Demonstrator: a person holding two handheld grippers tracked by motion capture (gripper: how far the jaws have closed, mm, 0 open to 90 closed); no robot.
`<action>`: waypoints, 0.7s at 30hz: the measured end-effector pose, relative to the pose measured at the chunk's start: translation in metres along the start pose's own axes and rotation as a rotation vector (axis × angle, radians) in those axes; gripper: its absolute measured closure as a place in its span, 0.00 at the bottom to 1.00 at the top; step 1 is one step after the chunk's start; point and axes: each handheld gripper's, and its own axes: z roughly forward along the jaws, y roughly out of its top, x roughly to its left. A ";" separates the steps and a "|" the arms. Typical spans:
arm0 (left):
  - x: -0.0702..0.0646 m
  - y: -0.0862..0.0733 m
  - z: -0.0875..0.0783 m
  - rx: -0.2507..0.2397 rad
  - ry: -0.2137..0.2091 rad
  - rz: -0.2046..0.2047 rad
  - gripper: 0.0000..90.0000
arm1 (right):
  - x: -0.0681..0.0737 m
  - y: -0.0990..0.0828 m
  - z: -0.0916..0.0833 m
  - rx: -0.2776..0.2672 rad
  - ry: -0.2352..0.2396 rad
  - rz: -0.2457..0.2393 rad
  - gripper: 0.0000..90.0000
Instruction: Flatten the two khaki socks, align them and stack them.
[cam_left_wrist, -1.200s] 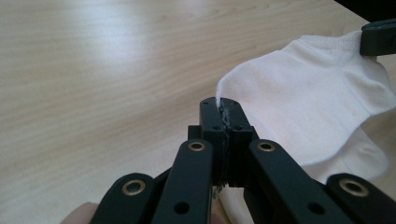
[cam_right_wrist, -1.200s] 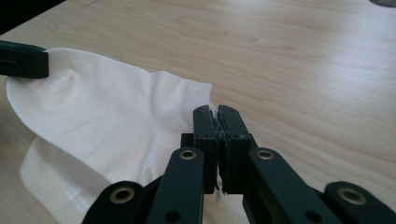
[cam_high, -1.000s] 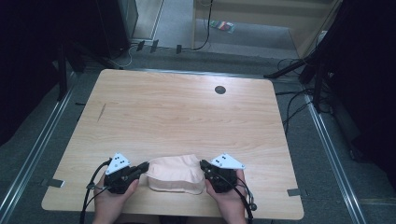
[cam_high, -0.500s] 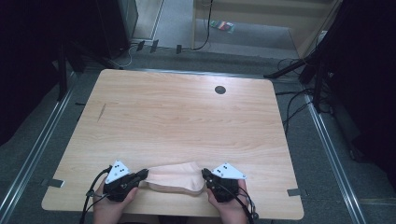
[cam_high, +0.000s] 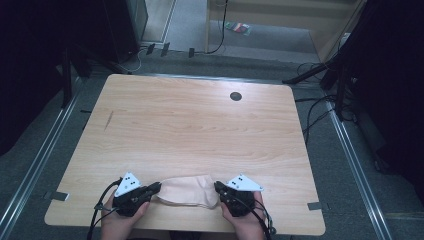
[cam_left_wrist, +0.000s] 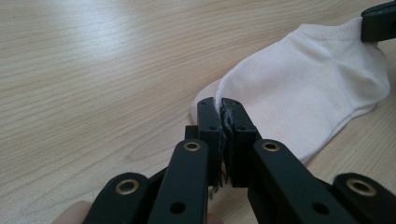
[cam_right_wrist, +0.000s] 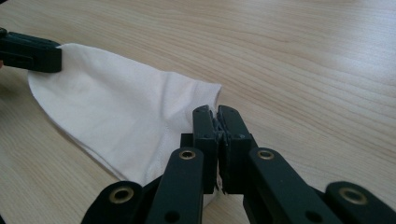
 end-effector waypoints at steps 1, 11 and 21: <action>0.000 0.000 -0.001 0.000 -0.001 0.001 0.97 | 0.000 0.000 -0.001 -0.003 0.002 -0.003 0.97; 0.000 -0.001 0.001 0.010 -0.001 0.004 0.98 | 0.002 -0.002 -0.001 0.020 0.003 -0.019 0.97; -0.001 -0.002 0.002 0.020 -0.013 0.003 0.93 | 0.001 -0.004 0.003 0.042 0.008 -0.023 0.97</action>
